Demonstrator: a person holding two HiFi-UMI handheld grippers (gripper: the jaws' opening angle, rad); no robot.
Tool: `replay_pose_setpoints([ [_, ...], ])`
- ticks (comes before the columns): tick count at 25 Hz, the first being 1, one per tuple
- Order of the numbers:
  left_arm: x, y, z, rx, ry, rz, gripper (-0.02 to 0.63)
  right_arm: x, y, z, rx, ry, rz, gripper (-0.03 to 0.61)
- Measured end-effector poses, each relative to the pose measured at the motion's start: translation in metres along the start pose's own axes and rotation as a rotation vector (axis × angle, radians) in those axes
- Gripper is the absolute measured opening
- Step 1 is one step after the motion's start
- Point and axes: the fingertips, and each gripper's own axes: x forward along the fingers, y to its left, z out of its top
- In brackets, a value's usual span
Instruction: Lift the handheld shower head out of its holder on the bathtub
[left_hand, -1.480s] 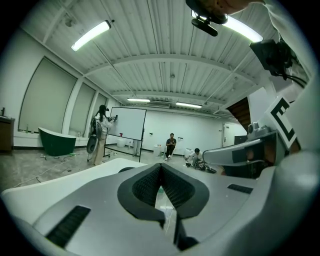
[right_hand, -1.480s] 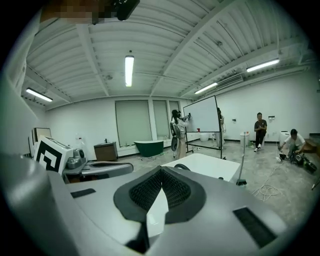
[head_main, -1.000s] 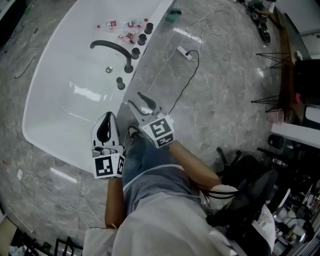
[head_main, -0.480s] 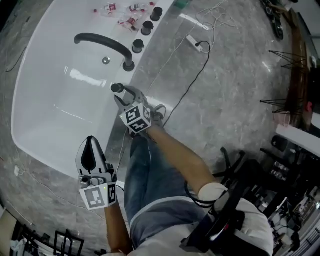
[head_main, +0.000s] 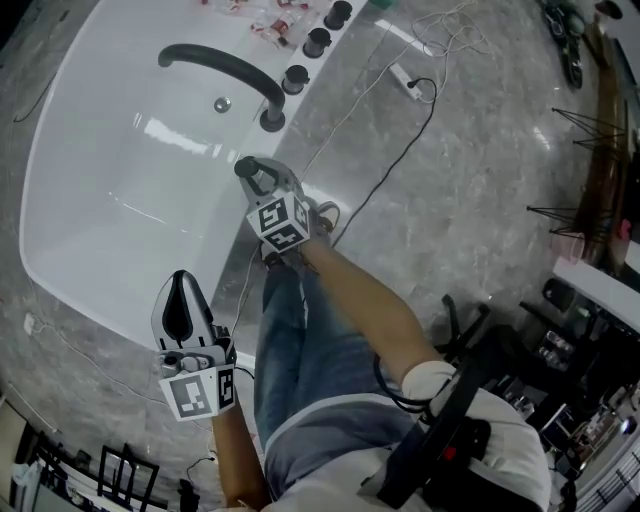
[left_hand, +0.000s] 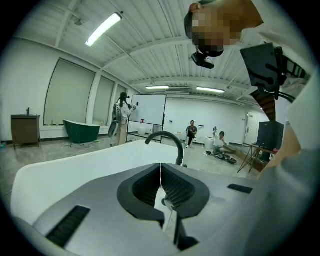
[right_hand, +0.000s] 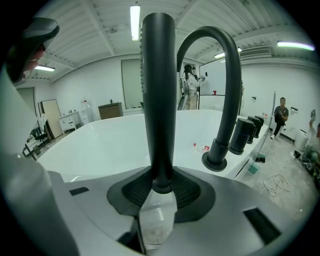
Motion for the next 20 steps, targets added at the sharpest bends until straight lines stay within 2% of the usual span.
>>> replay_pose_setpoints([
  [5,-0.009,0.002,0.027,-0.015,-0.028,0.006,0.018,-0.040,0.005,0.050,-0.039,-0.046,0.026,0.125],
  [12,-0.048,-0.001,0.097,-0.038,-0.081,-0.002,0.018,-0.158,0.031,0.162,-0.048,-0.176,0.041,0.124],
  [16,-0.088,-0.021,0.150,-0.017,-0.128,-0.056,0.018,-0.249,0.054,0.221,-0.036,-0.212,0.057,0.125],
  [20,-0.133,-0.041,0.218,-0.078,-0.244,-0.123,0.018,-0.339,0.076,0.273,0.008,-0.233,0.067,0.125],
])
